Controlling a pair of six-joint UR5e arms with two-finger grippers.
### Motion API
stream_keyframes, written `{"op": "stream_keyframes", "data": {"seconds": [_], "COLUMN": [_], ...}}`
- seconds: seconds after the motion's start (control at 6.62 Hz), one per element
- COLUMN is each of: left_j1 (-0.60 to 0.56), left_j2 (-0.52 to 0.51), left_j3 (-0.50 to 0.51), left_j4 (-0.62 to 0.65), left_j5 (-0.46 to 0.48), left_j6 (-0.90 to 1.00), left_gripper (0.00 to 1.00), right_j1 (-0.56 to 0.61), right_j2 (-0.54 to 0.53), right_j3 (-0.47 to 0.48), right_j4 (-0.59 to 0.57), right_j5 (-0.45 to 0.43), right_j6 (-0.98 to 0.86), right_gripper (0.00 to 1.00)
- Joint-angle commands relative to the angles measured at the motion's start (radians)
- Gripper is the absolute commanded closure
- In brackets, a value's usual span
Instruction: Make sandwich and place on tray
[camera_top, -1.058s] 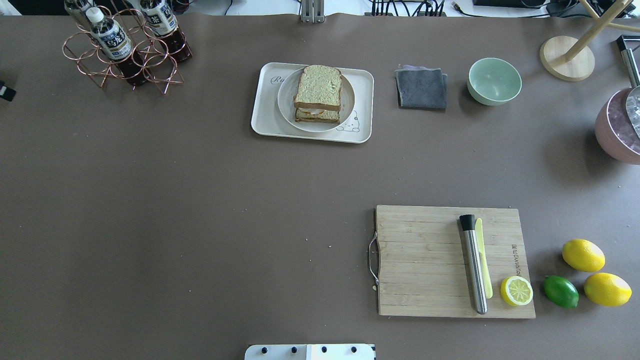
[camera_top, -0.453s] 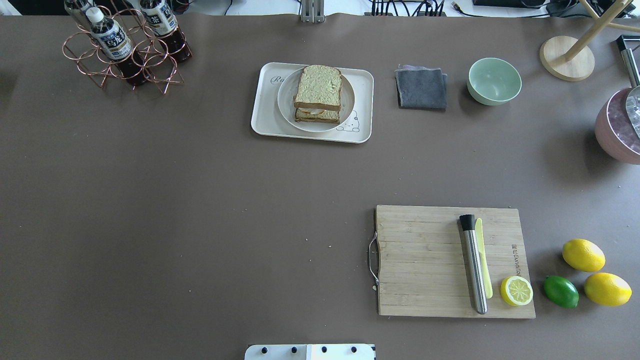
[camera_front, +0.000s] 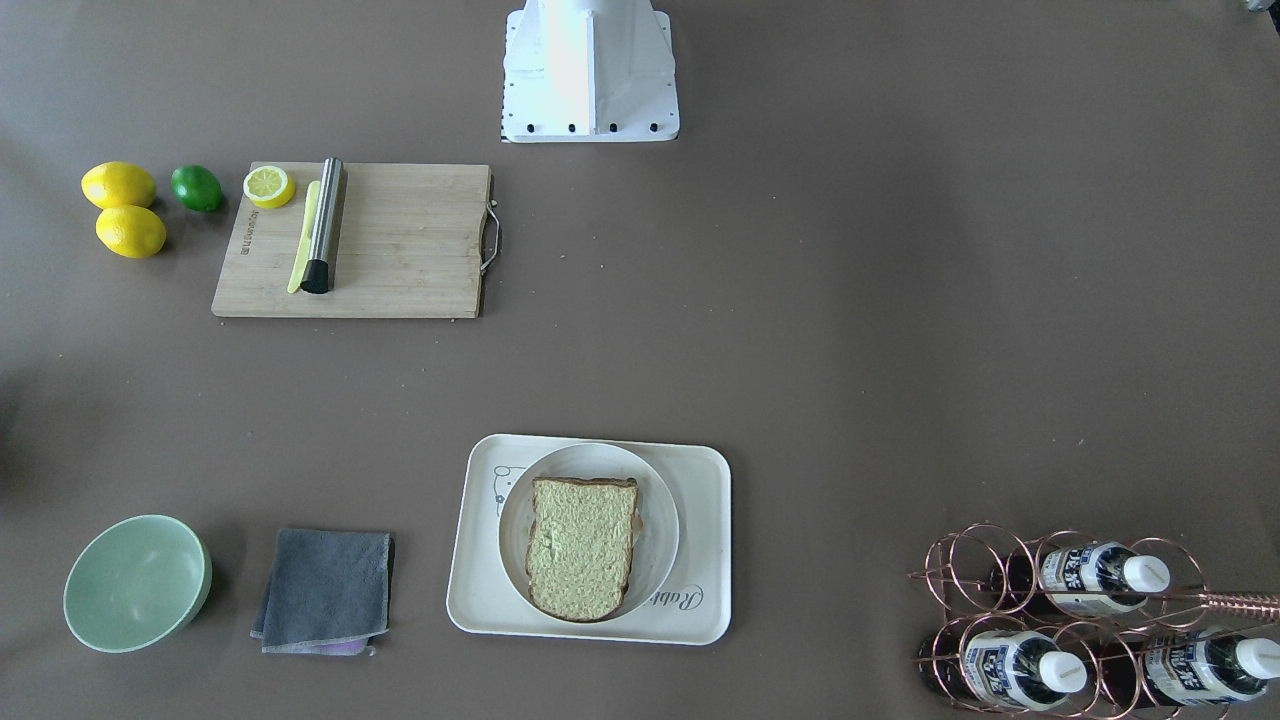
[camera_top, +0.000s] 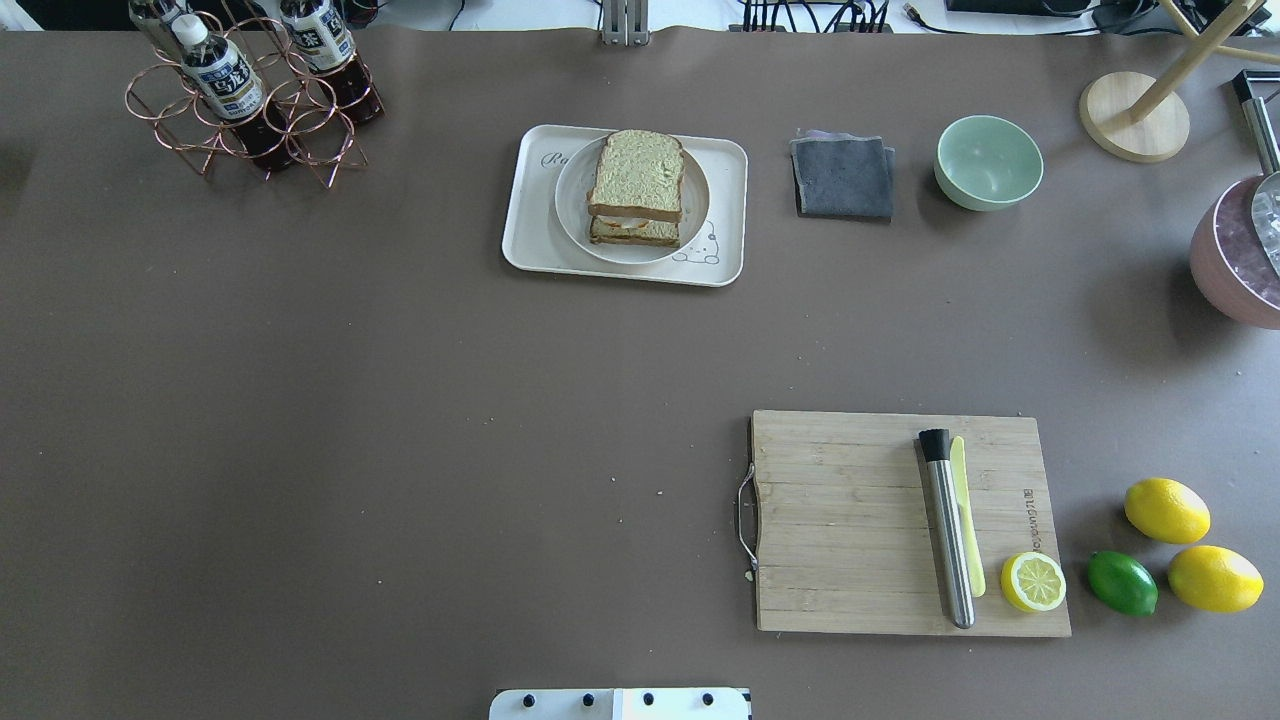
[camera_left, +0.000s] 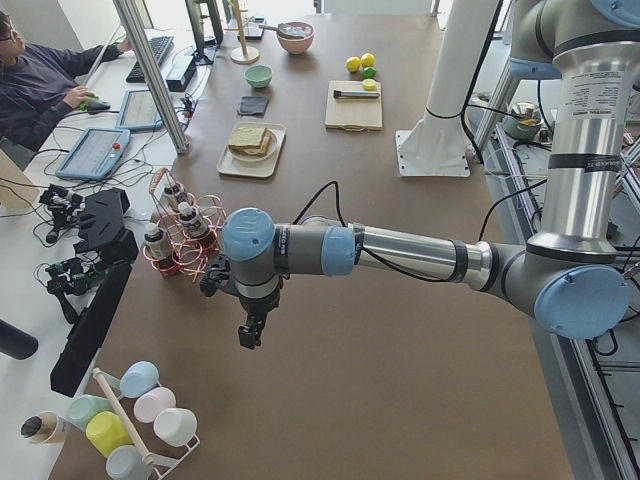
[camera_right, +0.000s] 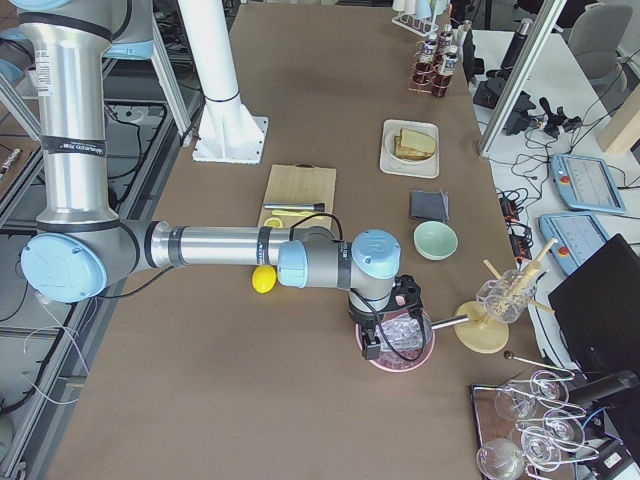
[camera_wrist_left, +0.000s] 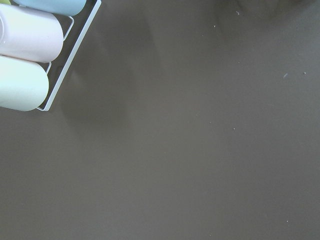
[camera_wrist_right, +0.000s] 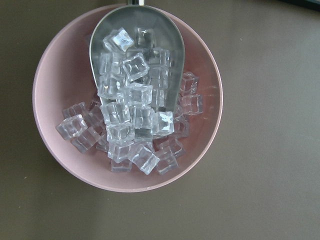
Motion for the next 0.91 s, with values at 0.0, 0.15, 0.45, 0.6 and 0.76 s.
{"op": "stream_keyframes", "data": {"seconds": [0.0,0.15,0.45,0.6,0.76], "left_j1": [-0.002,-0.002,-0.002,-0.002,-0.002], "left_j2": [0.005,0.006,0.018,0.019,0.019], "left_j3": [-0.001,0.006,0.005,0.003,0.005], "left_j4": [0.0,0.002,0.0,0.002,0.004], "left_j5": [-0.004,-0.003,-0.006,-0.006,-0.006], "left_j6": [0.0,-0.001,-0.001,-0.001,-0.001], "left_gripper": [0.02,0.02,0.02,0.02,0.02], "right_j1": [0.0,0.0,0.0,0.0,0.0], "right_j2": [-0.022,-0.023,-0.026,-0.027,-0.026], "right_j3": [-0.035,-0.034,-0.027,-0.02,-0.02], "right_j4": [0.002,0.002,0.002,0.002,0.0], "right_j5": [0.007,0.009,0.007,0.006,0.009], "right_j6": [0.004,0.004,0.004,0.004,0.005], "right_gripper": [0.0,0.0,0.0,0.0,0.0]}}
